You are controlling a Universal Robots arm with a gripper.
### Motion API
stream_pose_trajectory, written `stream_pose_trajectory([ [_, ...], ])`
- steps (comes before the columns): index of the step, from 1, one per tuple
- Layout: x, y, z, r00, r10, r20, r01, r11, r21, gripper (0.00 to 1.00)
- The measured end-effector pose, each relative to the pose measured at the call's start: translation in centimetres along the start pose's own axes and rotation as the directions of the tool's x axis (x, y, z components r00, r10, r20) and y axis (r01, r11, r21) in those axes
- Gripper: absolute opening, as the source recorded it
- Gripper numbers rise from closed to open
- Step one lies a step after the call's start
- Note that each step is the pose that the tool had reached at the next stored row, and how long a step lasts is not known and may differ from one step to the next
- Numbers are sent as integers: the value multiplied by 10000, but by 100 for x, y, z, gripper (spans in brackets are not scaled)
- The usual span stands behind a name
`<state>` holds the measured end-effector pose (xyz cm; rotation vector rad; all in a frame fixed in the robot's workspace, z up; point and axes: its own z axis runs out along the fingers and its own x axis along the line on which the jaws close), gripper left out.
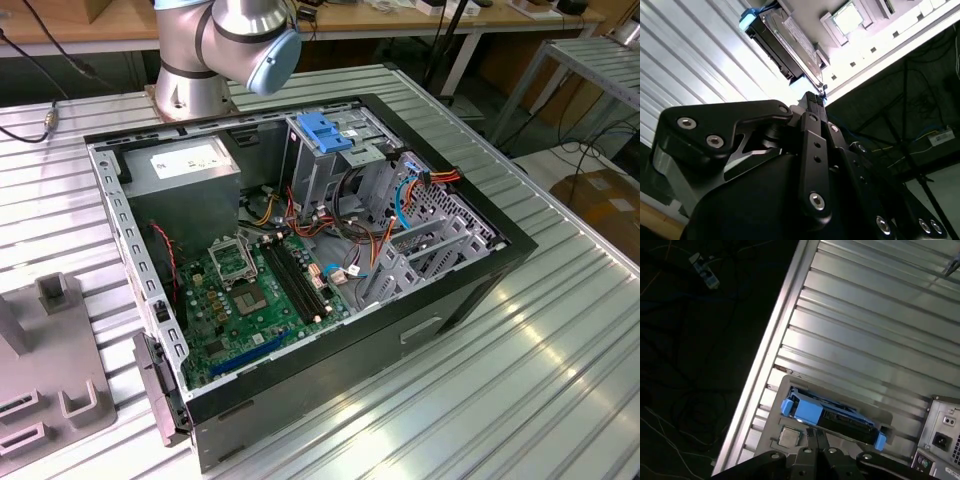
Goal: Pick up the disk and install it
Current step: 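Pick up the disk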
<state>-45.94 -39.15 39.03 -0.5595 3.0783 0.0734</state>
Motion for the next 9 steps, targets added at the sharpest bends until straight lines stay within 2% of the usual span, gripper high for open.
stream_pose_trajectory([
  [2, 0, 0, 0, 9995, -324, -14, 324, 9995, -7, 10],
  [3, 0, 0, 0, 9977, -677, -30, 677, 9977, -15, 10],
  [5, 0, 0, 0, 9959, -909, -39, 909, 9959, -20, 10],
  [9, 0, 0, 0, 9884, -1518, -64, 1518, 9884, -35, 10],
])
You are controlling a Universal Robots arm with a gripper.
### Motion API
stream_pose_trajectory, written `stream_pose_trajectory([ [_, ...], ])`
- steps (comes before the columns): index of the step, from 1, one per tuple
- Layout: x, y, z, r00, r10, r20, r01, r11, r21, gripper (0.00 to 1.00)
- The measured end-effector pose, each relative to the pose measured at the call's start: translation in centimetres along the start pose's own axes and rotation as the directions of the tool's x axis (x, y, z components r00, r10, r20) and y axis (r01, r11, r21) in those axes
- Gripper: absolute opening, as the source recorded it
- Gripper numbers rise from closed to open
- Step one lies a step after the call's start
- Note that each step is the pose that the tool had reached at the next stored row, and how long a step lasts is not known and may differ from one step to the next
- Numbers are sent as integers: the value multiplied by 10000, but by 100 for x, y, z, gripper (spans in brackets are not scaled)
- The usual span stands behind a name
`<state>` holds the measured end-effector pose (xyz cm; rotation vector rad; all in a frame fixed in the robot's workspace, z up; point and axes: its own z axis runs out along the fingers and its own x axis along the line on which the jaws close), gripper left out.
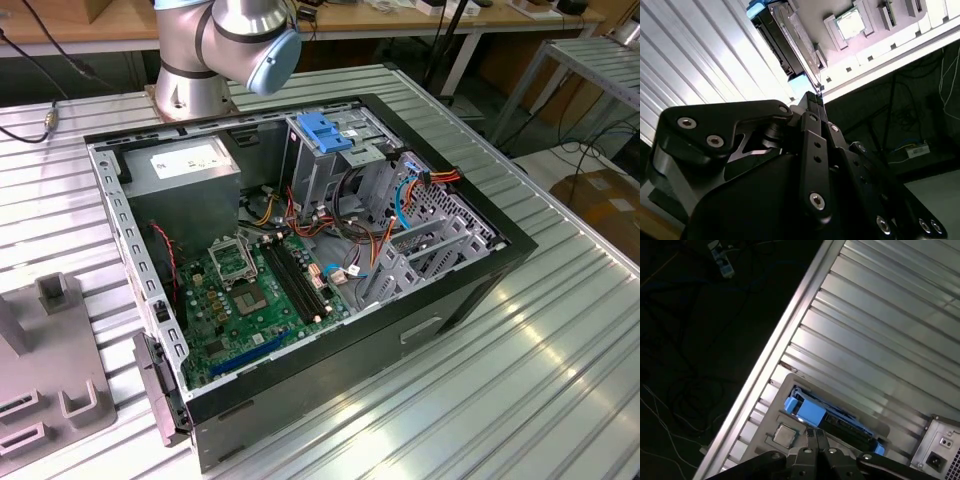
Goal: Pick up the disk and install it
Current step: 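Pick up the disk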
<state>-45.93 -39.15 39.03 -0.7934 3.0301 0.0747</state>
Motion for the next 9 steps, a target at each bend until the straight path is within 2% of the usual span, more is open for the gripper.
stream_pose_trajectory([
  [2, 0, 0, 0, 9997, -229, -10, 229, 9997, -5, 10],
  [6, 0, 0, 0, 9960, -889, -39, 889, 9960, -20, 10],
  [8, 0, 0, 0, 9935, -1137, -49, 1137, 9935, -26, 10],
  [9, 0, 0, 0, 9894, -1450, -62, 1450, 9894, -34, 10],
])
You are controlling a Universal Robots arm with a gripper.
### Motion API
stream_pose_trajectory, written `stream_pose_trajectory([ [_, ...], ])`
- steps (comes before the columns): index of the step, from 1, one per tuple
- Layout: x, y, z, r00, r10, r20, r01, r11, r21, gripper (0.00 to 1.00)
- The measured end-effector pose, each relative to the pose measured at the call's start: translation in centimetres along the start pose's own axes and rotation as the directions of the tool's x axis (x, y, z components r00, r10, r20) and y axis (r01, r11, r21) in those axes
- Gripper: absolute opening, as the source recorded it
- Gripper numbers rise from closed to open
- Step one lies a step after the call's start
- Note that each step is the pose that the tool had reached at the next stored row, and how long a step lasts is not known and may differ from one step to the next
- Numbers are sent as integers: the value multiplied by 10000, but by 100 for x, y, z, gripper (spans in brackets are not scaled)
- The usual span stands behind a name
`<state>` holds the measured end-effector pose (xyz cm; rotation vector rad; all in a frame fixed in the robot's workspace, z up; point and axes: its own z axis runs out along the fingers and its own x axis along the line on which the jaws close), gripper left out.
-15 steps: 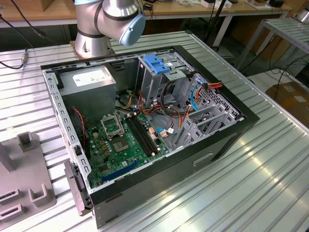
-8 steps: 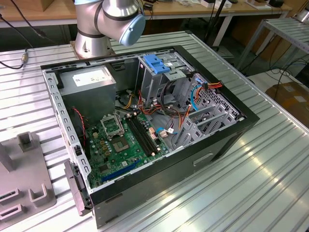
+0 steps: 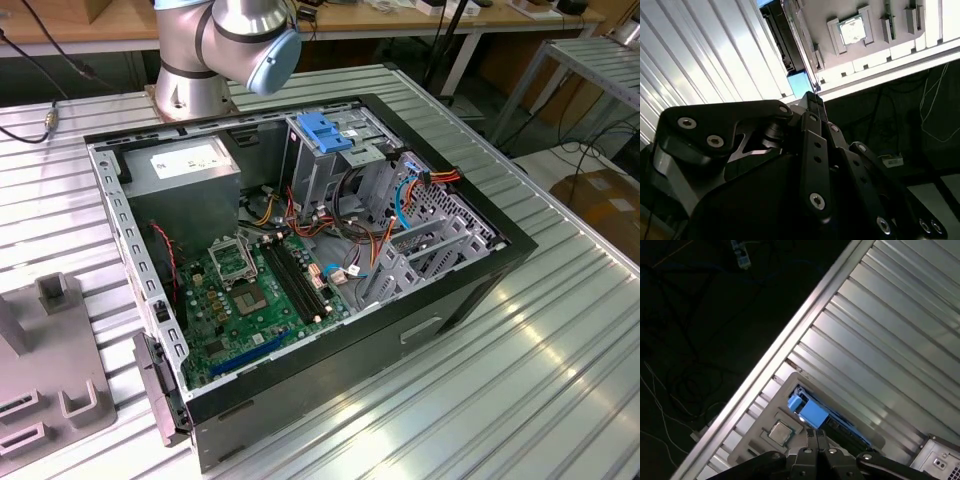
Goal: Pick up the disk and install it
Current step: 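Pick up the disk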
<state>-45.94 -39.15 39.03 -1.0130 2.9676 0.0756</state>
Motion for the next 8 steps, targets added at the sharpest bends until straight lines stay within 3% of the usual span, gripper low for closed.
stream_pose_trajectory([
  [3, 0, 0, 0, 9964, -843, -37, 843, 9964, -18, 10],
  [5, 0, 0, 0, 9935, -1134, -49, 1134, 9935, -26, 10],
  [7, 0, 0, 0, 9891, -1474, -63, 1474, 9891, -35, 10],
  [8, 0, 0, 0, 9850, -1723, -73, 1723, 9850, -41, 10],
])
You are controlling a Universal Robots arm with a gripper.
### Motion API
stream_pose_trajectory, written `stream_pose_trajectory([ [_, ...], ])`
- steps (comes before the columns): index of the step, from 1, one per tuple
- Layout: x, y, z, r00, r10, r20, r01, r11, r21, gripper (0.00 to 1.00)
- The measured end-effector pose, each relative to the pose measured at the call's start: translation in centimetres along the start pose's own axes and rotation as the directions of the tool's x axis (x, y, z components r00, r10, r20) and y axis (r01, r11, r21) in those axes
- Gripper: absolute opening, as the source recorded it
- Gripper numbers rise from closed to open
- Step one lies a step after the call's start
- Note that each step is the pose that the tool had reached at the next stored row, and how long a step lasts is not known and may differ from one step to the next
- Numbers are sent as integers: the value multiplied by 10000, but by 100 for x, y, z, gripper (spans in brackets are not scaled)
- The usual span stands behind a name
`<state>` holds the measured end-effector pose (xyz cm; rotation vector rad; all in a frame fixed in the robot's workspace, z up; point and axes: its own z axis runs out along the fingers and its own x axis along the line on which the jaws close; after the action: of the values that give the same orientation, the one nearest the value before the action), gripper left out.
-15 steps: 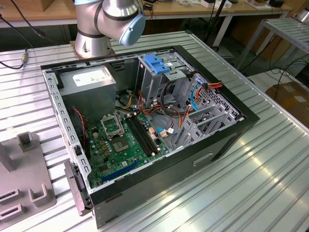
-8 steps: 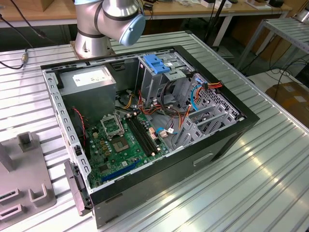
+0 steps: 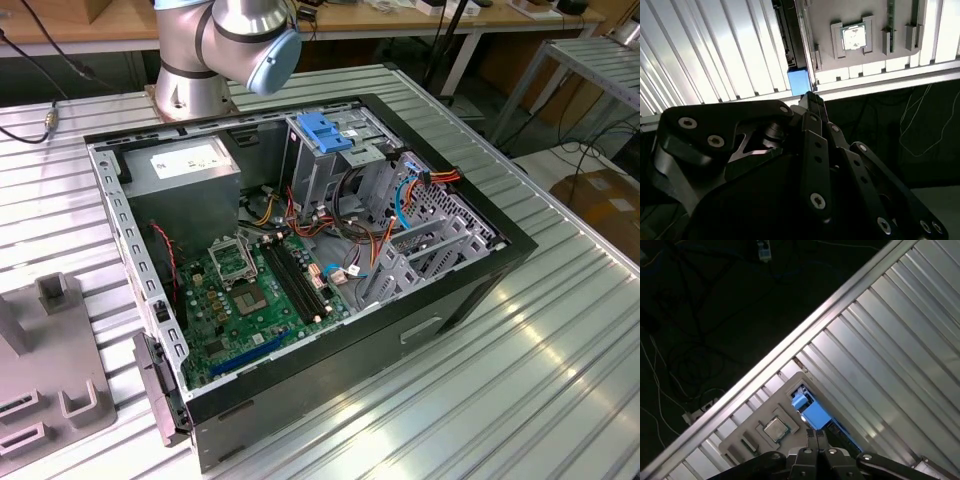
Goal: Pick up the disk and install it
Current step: 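Pick up the disk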
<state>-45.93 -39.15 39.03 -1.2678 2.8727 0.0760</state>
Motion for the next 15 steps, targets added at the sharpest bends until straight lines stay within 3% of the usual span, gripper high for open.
stream_pose_trajectory([
  [5, 0, 0, 2, 9973, -735, -34, 735, 9973, -14, 10],
  [7, 0, 0, 3, 9919, -1269, -57, 1269, 9919, -28, 10],
  [11, 0, 0, 5, 9818, -1896, -81, 1895, 9819, -45, 10],
  [12, 0, 0, 6, 9770, -2129, -91, 2129, 9771, -52, 10],
  [13, 0, 0, 7, 9666, -2559, -107, 2559, 9667, -65, 10],
  [15, 0, 0, 8, 9533, -3018, -125, 3017, 9534, -79, 10],
])
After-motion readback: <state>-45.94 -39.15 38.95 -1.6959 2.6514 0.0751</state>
